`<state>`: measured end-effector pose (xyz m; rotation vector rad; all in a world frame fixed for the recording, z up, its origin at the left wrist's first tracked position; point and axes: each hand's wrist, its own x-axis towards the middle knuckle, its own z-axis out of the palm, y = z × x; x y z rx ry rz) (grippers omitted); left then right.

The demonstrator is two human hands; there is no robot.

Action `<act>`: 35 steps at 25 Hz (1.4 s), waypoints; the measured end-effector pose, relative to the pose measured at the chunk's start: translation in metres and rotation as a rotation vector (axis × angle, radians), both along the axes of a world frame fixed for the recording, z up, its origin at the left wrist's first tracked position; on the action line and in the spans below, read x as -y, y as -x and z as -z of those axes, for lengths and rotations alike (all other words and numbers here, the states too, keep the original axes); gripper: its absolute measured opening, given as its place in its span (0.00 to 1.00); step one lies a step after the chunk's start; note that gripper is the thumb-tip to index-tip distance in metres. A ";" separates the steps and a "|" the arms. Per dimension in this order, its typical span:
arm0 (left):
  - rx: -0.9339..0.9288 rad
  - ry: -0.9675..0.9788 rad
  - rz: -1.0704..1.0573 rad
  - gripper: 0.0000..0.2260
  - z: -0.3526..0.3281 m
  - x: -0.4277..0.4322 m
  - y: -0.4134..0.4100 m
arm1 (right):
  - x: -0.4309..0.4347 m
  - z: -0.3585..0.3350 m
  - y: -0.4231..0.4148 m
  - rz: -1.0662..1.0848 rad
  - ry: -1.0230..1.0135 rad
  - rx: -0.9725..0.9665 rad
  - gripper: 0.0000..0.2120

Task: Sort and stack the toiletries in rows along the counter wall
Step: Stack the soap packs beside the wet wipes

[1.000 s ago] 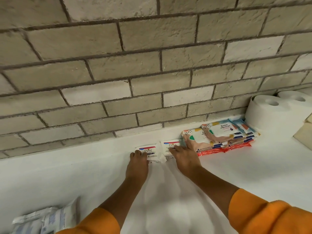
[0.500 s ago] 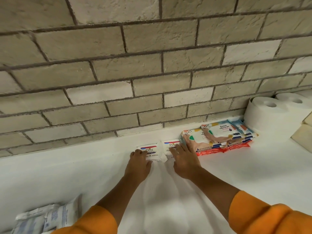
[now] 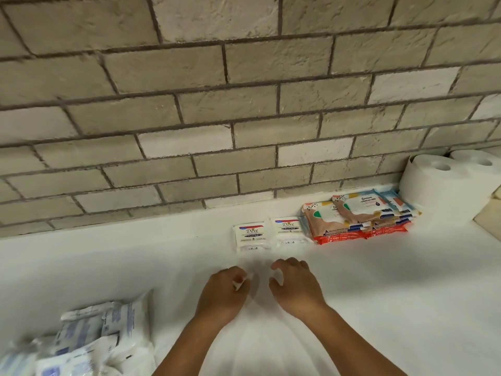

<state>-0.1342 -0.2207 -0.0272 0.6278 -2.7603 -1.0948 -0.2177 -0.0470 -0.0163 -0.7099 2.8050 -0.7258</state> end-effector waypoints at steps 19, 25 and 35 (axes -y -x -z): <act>-0.229 -0.198 -0.405 0.06 -0.028 0.058 -0.208 | 0.086 -0.027 -0.145 -0.253 0.104 0.255 0.11; 0.014 0.226 -0.441 0.20 -0.020 0.122 -0.258 | 0.166 -0.038 -0.159 -0.565 -0.114 0.095 0.16; 0.333 0.605 -0.130 0.36 -0.016 0.178 -0.253 | 0.223 -0.005 -0.168 -0.866 -0.422 -0.016 0.34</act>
